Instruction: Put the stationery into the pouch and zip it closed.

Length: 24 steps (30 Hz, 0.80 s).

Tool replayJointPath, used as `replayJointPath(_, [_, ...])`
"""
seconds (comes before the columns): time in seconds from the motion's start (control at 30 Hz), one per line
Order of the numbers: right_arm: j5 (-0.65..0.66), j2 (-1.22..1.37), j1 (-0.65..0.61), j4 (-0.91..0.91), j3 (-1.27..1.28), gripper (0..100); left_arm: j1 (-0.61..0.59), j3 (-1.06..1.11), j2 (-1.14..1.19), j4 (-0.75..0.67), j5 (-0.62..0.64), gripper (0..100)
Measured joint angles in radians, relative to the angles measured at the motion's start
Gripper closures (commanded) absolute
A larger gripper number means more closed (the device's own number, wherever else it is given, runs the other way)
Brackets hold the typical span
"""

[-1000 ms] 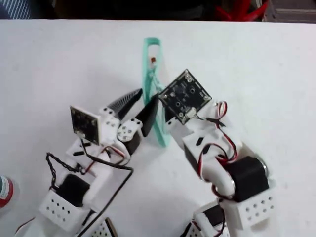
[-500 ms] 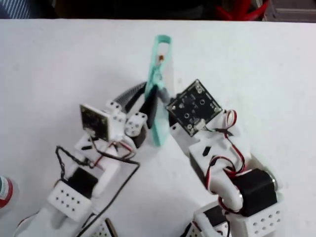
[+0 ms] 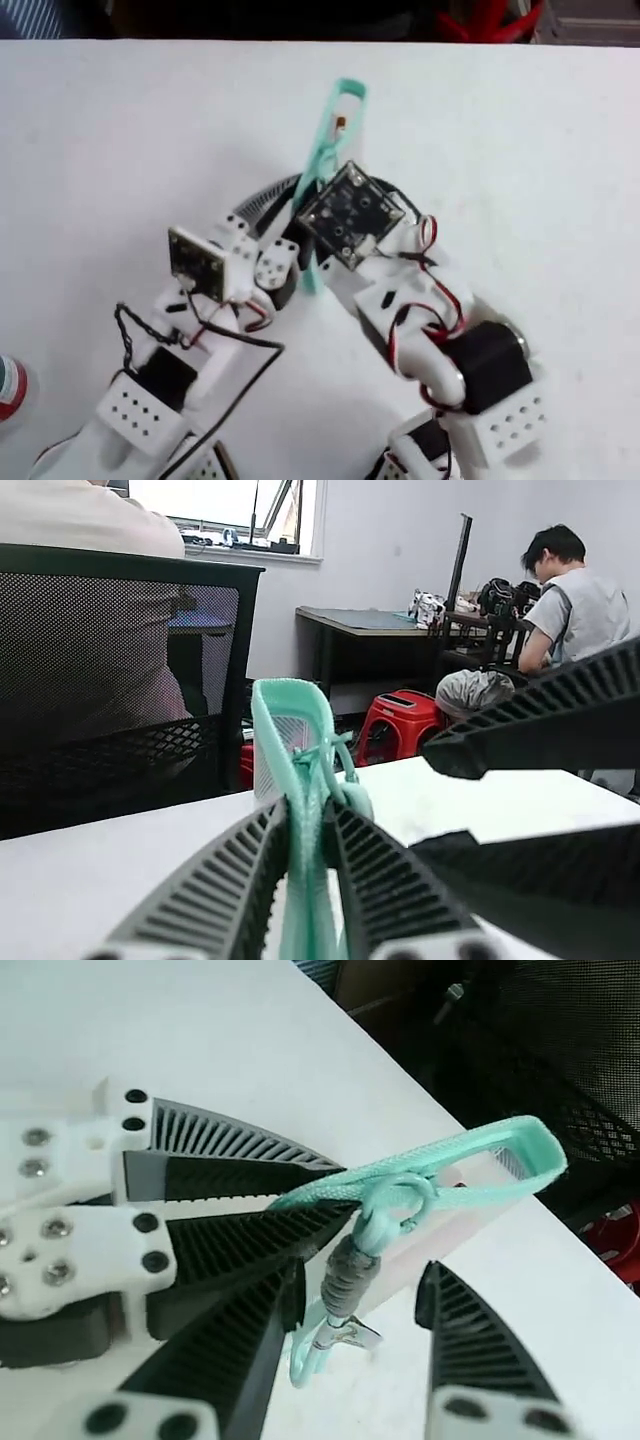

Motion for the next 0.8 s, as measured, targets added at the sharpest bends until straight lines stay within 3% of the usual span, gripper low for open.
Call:
replayJointPath(0.4, [0.000, 0.158, -0.002, -0.089, 0.003, 75.7, 0.009, 0.032, -0.196, 0.203, -0.002, 97])
replayJointPath(0.53, [0.002, 0.170, -0.025, -0.101, 0.031, 75.7, 0.037, 0.035, -0.258, 0.265, -0.058, 97])
replayJointPath(0.8, [0.003, 0.106, -0.037, -0.285, 0.192, 75.8, 0.035, 0.035, -0.272, 0.288, -0.075, 97])
